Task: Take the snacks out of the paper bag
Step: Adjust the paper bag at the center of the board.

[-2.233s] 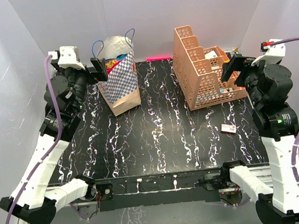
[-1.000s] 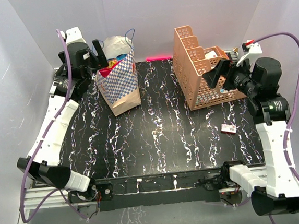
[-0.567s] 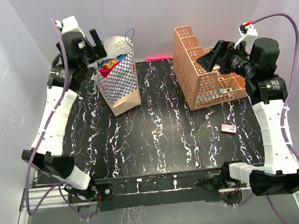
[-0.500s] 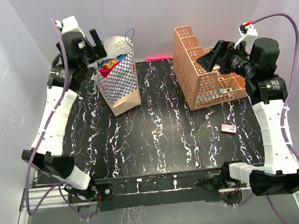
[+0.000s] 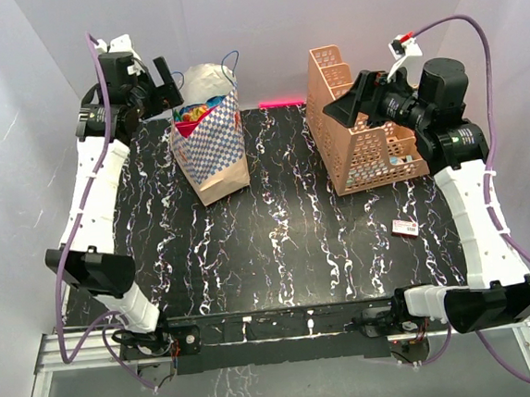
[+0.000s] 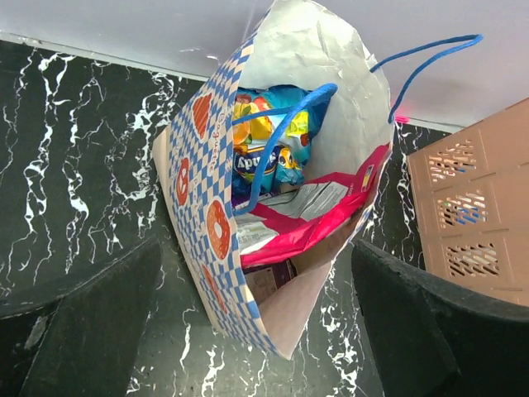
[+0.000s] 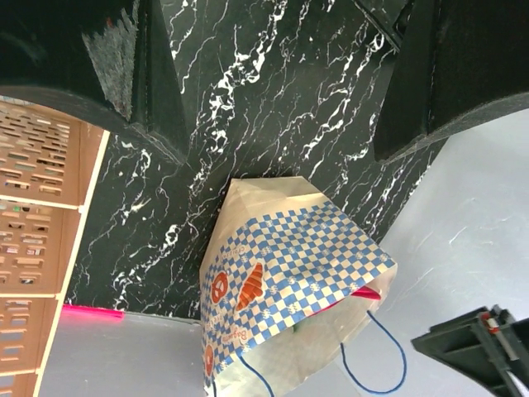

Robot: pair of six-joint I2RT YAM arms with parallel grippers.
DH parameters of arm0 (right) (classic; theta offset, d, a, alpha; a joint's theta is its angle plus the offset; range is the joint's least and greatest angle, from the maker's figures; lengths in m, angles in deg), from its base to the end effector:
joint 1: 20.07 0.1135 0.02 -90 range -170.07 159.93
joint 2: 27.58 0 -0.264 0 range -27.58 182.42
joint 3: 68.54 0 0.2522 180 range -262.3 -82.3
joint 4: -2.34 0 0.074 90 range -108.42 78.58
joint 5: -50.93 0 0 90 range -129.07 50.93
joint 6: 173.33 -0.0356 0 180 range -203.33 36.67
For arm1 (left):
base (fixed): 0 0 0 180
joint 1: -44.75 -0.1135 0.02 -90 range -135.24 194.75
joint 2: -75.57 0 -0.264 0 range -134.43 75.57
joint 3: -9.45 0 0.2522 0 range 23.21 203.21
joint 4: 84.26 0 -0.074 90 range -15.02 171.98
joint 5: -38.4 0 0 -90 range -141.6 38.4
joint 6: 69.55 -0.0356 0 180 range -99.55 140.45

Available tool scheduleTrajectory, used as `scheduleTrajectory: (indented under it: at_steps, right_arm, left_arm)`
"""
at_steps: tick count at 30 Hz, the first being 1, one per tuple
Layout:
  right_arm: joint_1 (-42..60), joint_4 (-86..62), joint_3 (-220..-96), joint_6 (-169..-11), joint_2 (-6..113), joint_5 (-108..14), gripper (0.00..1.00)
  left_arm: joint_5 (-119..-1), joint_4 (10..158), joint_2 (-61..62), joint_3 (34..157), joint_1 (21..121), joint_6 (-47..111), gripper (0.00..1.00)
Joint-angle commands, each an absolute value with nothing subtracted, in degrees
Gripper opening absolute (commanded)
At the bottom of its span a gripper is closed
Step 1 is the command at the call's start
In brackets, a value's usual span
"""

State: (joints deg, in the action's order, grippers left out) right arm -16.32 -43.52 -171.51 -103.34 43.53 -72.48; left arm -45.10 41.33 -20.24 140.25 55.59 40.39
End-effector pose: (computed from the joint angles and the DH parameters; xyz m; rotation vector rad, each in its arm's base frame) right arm 0.2476 0.0359 0.4713 -0.1634 1.8431 0.8188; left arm 0.3509 -0.0631 0.4844 -0.2285 1.9020 -0.2547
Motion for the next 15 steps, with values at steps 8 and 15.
scheduleTrajectory:
  at_steps: [8,15]
  right_arm:
    - [-13.0,-36.9,-169.7,-104.5,41.6,-71.1,0.98]
    - [-11.4,-37.6,-169.6,-105.0,39.6,-69.3,0.98]
  left_arm:
    - [-46.7,42.4,-29.9,151.6,54.8,41.4,0.74]
    - [-48.1,40.8,-35.8,158.4,54.6,42.0,0.49]
